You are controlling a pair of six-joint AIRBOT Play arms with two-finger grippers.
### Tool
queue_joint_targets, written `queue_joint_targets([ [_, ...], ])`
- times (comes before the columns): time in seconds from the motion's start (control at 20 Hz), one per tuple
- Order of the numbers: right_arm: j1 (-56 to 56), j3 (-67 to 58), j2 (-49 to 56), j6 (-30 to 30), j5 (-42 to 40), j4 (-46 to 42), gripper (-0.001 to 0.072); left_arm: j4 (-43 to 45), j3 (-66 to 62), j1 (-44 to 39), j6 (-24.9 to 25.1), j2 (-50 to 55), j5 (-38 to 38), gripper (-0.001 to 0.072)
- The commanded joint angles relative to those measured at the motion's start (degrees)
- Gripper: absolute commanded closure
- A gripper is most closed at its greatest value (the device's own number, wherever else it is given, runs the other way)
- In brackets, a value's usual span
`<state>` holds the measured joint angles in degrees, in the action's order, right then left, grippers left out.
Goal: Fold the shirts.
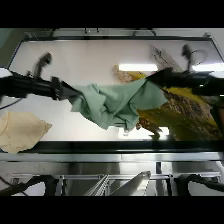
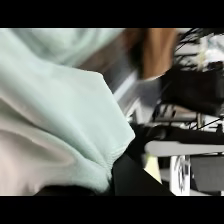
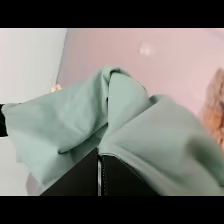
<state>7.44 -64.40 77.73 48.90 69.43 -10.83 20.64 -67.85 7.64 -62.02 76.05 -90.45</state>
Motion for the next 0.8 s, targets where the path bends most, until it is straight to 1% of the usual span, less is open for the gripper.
queue_joint_targets([
  [0.0,8.76,-2.8,-16.02,1.01,0.44,0.63,0.0693,-15.32,-4.92,7.63,0.46,-11.76,-3.91,0.068],
  [0.1,14.6,-3.1,-25.16,3.15,0.35,0.63,0.0693,-19.21,-6.91,13.25,-0.31,-17.92,-4.59,0.0679],
  [0.25,19.39,-3.1,-38.62,3.19,2.51,0.63,0.0693,-26.95,-5.49,22.1,-0.42,-27.58,-7.02,0.068],
  [0.35,20.35,-3.1,-46.01,3.15,-0.7,0.44,0.0693,-32.2,-2.82,29.22,-0.42,-33.03,-8.68,0.0679],
  [0.45,20.31,-3.1,-50.34,3.13,-5.38,-1.51,0.0693,-34.05,0.35,34.29,-0.42,-36.02,-8.09,0.0679],
  [0.5,20.31,-3.1,-50.84,3.17,-6.23,-2.82,0.0693,-33.68,2.73,35.19,-0.42,-36.72,-7.93,0.0679],
  [0.6,20.24,-2.89,-48.65,3.89,-4.2,-3.48,0.0693,-33.44,8.59,33.4,-0.39,-36.0,-7.54,0.0679],
  [0.65,20.24,-2.67,-46.12,4.44,-2.16,-3.54,0.0693,-32.24,11.41,31.3,-0.39,-34.56,-6.95,0.0679],
  [0.75,19.3,-0.83,-40.06,4.94,0.55,-3.54,0.0693,-26.29,16.9,24.81,0.79,-29.49,-5.03,0.0679],
])
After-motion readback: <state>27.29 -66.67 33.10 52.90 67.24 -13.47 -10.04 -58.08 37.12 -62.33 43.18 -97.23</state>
